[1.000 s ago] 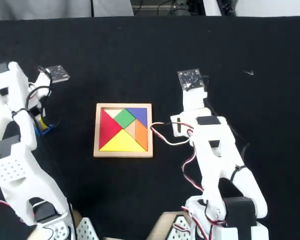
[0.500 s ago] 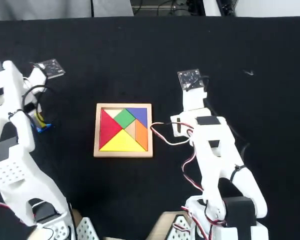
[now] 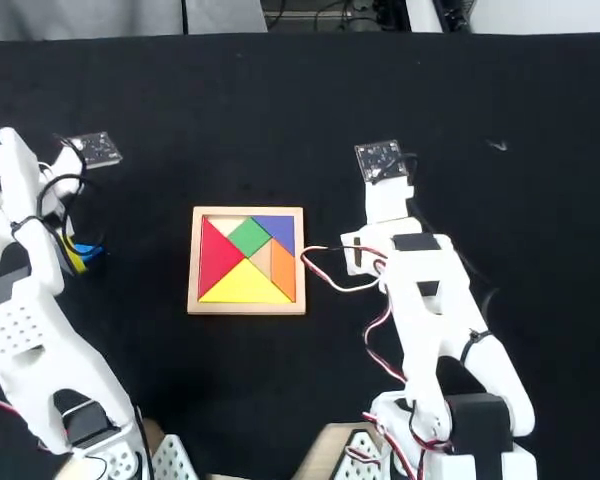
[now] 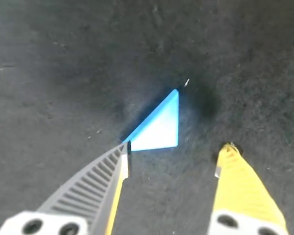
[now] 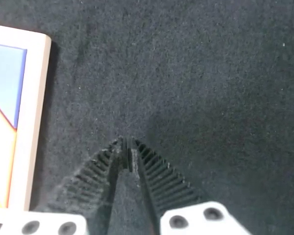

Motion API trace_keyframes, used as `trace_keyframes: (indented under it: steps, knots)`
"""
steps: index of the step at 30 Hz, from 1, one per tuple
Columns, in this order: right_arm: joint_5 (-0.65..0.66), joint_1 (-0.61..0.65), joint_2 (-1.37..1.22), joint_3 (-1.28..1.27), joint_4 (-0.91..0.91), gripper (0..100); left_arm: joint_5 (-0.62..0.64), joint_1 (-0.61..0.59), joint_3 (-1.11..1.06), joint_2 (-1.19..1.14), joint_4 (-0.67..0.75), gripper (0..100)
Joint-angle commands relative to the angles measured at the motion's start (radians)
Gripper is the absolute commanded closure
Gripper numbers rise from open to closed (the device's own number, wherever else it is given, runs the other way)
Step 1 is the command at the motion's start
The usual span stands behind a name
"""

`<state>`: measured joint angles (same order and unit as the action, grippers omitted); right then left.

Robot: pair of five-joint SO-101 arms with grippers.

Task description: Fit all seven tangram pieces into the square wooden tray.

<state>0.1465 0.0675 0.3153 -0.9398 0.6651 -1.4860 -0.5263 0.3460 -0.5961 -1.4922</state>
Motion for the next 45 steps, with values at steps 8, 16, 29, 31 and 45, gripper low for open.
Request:
trace_keyframes:
  steps: [8, 16, 29, 31, 45]
  knots:
    - [0.008, -0.015, -0.001, -0.007, -0.018, 98.7, -0.437, -0.053, 0.048, -0.023, 0.003, 71]
    - [0.009, -0.015, -0.001, -0.01, -0.02, 98.7, -0.428, -0.041, 0.031, -0.021, 0.003, 72]
    - [0.012, -0.015, -0.001, -0.012, -0.02, 98.7, -0.221, 0.022, 0.254, -0.011, 0.044, 77]
    - [0.012, -0.015, -0.001, -0.012, -0.02, 98.7, -0.164, 0.03, 0.243, -0.051, 0.109, 77]
    - [0.012, -0.015, -0.001, -0.013, -0.02, 98.7, -0.269, -0.093, 0.249, -0.144, -0.015, 77]
